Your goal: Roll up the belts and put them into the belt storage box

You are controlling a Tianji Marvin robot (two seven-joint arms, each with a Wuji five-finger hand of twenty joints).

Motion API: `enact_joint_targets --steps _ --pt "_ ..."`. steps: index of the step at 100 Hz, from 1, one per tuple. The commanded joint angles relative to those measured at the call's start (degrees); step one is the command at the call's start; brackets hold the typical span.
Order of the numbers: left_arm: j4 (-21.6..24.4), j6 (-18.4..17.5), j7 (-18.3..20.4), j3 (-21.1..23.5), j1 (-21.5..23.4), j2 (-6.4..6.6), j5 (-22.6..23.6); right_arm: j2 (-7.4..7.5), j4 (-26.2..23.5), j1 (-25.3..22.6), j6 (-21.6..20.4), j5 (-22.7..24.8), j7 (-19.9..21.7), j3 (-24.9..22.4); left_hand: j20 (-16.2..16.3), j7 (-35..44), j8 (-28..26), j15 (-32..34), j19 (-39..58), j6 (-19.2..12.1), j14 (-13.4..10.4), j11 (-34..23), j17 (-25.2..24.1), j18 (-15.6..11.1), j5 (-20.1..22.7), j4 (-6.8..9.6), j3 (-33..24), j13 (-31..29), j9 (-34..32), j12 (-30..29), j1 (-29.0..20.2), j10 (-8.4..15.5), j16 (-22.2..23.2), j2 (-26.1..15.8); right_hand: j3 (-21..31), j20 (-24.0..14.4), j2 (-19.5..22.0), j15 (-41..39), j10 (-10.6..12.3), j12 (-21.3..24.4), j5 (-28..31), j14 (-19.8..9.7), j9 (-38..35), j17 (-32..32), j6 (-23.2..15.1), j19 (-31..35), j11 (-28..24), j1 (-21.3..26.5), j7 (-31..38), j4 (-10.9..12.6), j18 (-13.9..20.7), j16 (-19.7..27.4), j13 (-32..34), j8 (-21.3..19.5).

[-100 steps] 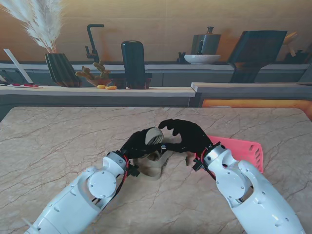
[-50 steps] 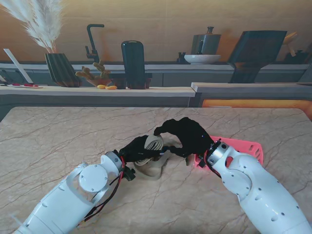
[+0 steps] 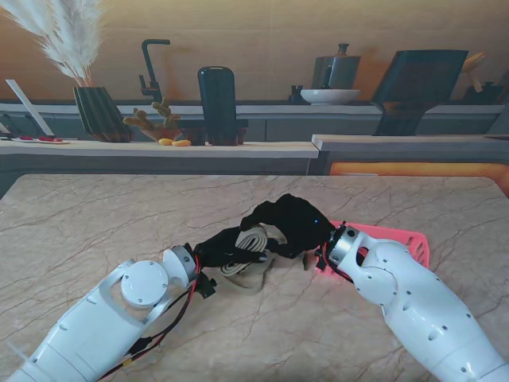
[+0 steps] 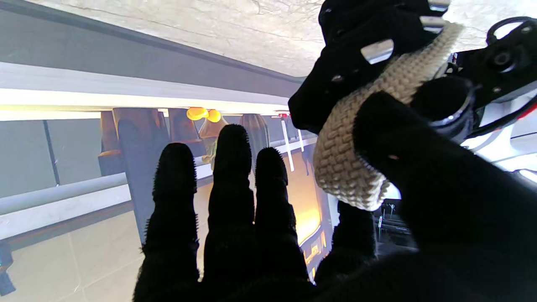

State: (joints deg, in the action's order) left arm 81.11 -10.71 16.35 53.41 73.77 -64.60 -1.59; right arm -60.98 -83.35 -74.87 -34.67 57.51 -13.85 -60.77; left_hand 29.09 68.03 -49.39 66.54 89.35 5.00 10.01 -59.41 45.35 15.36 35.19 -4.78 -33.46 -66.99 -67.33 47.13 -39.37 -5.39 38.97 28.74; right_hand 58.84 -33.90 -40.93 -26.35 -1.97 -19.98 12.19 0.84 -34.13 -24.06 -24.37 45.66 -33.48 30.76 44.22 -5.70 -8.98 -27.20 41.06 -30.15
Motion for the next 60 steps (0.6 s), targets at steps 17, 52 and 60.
enact_joint_targets --steps 17,52,60 --pt "1.18 0.81 0.85 0.4 0.71 -0.08 -1.25 -0.73 2.05 1.97 -1.22 -1.33 0.08 2.82 -0.02 0.36 -0.86 10.53 2.96 -2.44 -3.57 -3.1 0.33 -0.16 1.57 -1.53 0.46 -5.87 -3.86 3.27 -2.13 1.84 2.79 0.75 1.33 -0.76 -0.67 -6.47 1.35 -1.36 4.25 -2.4 -4.08 -0.67 -2.13 2.45 -3.68 -1.52 2.69 -1.83 2.26 -4.26 3.27 -0.29" --pt "0.63 1.48 2.05 0.58 0.66 -0.41 -4.87 -1.99 5.24 3.69 -2.68 -4.5 -2.58 5.16 -0.2 -2.98 -1.32 6.18 1.3 -1.52 -2.57 -0.29 -0.85 0.28 1.47 -1.93 -1.4 -5.67 -2.44 2.53 2.46 0.9 2.04 1.43 -1.08 -0.55 3.2 -13.32 7.82 -2.22 34.81 -4.98 -34.25 -4.69 -8.58 7.14 -1.49 4.45 18.37 -9.49 1.93 -7.56 14.32 14.48" --pt "0.19 0.94 1.26 0.68 0.75 -0.67 -5.12 -2.0 5.0 3.26 -2.12 -4.36 -3.05 4.76 -0.04 -10.96 1.23 -3.37 -5.51 -1.23 0.94 6.98 -6.8 1.34 -0.12 -1.07 -2.4 0.09 2.42 -0.68 6.27 -1.51 1.66 0.4 0.6 -0.26 1.53 -13.07 7.97 -1.68 36.85 -5.16 -36.26 -5.11 -7.63 7.59 0.01 4.49 19.3 -9.5 1.69 -7.42 15.27 16.33"
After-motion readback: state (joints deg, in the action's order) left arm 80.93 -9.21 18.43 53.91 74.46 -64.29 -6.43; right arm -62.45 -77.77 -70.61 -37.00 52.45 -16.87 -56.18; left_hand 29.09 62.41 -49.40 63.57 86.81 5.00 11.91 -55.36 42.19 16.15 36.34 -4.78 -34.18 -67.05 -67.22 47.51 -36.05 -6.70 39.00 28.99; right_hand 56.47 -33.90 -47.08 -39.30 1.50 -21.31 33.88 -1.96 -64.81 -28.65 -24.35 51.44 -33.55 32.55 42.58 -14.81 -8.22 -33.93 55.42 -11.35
